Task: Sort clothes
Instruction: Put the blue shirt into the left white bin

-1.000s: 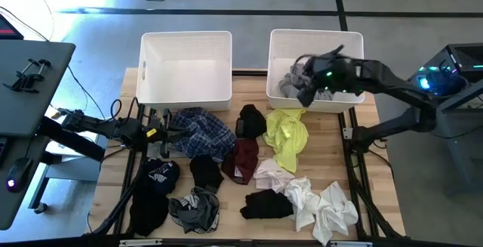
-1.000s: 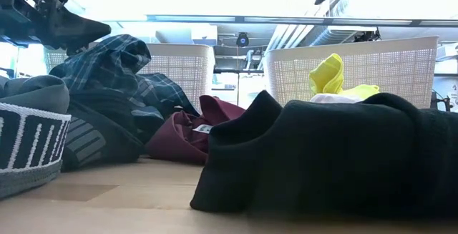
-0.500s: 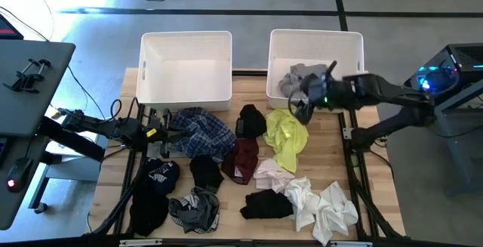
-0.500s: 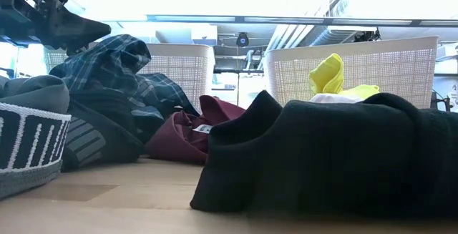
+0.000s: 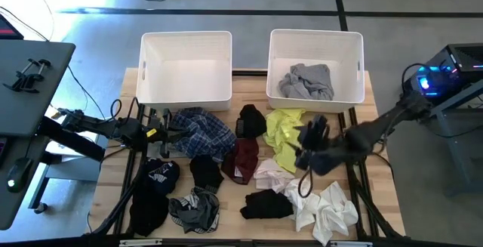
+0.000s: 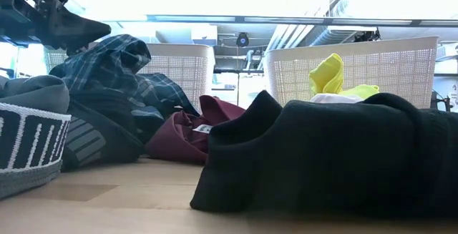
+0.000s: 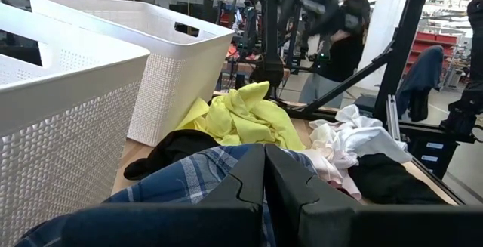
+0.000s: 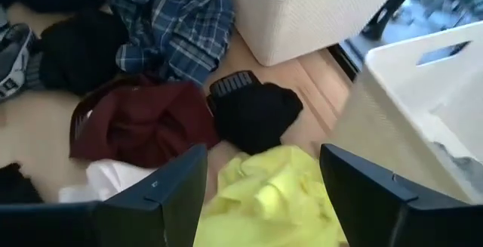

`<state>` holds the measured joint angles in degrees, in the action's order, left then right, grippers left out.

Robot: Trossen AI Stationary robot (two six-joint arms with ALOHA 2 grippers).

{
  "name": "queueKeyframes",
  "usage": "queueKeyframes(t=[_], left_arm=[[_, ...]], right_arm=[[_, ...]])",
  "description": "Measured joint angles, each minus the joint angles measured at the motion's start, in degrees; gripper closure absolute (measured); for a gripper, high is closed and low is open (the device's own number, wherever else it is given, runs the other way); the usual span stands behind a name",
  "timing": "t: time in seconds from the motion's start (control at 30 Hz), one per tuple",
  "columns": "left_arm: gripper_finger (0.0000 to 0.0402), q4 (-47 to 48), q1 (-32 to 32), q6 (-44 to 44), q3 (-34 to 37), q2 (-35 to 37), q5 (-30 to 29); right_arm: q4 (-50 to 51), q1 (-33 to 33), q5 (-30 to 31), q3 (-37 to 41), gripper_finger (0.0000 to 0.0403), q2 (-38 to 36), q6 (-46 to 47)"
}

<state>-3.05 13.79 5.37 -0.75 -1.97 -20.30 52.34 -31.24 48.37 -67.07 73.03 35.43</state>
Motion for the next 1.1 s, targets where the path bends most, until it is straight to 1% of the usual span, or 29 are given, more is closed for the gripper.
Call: queueKeyframes(t=[0.1,0.2,0.27,0.33,0.43,0.47,0.5,0.57,0.63,0.7,0.77,0.83,0.9,0.97,1.03,1.1], left_arm=[[0.0401,-0.02,0.01,0.0,0.02,0.02,0.0],[0.0401,-0.3,-0.01,0.01,0.01,0.0,-0.02],[0.0401,-1.66,0.01,0.72,0.02,-0.01,-0.02],[0.0401,-5.14,-0.01,1.88,0.02,-0.01,-0.02],[0.0401,-14.09,0.02,5.37,0.01,0.01,0.8],[0.0401,-16.94,0.08,6.22,0.0,-0.01,2.45],[0.0401,-19.2,0.22,5.75,0.0,-0.02,5.33],[0.0401,-24.11,0.82,2.34,0.01,-0.83,12.87],[0.0401,-29.57,2.03,0.08,0.02,-2.89,17.31],[0.0401,-35.16,3.77,-1.9,-0.07,-6.38,17.72],[0.0401,-36.11,5.75,-3.71,-0.99,-10.97,14.79],[0.0401,-34.35,7.44,-4.35,-3.43,-16.24,10.01],[0.0401,-31.01,8.86,-5.02,-7.32,-21.82,5.47],[0.0401,-24.91,9.94,-6.01,-11.91,-27.21,1.62],[0.0401,-16.65,10.68,-7.43,-17.6,-32.27,-1.77],[0.0401,-7.54,11.05,-8.48,-23.05,-36.6,-3.71]], right_arm=[[-15.54,-1.43,1.39,8.88,0.016,0.0,-5.75],[-33.46,-1.48,-0.01,16.45,0.016,0.0,-14.14],[-42.88,-0.94,-0.62,20.06,0.016,0.0,-17.04],[-51.61,-0.22,0.37,23.1,0.016,0.0,-18.11],[-65.01,0.61,2.13,27.86,0.016,0.0,-21.32],[-69.19,0.82,2.11,29.33,0.016,0.0,-23.2],[-72.93,0.89,2.13,30.62,0.016,0.0,-25.33],[-79.64,0.87,1.32,32.63,0.016,0.0,-29.4],[-83.44,0.63,0.45,33.81,0.016,0.0,-32.48],[-84.44,0.35,-0.84,34.04,0.016,0.0,-33.33],[-84.51,0.33,-1.65,34.07,0.016,0.0,-33.39],[-84.49,0.33,-1.93,34.07,0.016,0.0,-32.54],[-84.46,0.33,-1.91,34.07,0.016,0.0,-31.38],[-84.44,0.33,-1.89,34.07,0.016,0.0,-30.68],[-84.4,0.33,-1.89,34.07,0.016,0.0,-30.18],[-84.35,0.33,-1.89,34.07,0.016,0.0,-29.31]])
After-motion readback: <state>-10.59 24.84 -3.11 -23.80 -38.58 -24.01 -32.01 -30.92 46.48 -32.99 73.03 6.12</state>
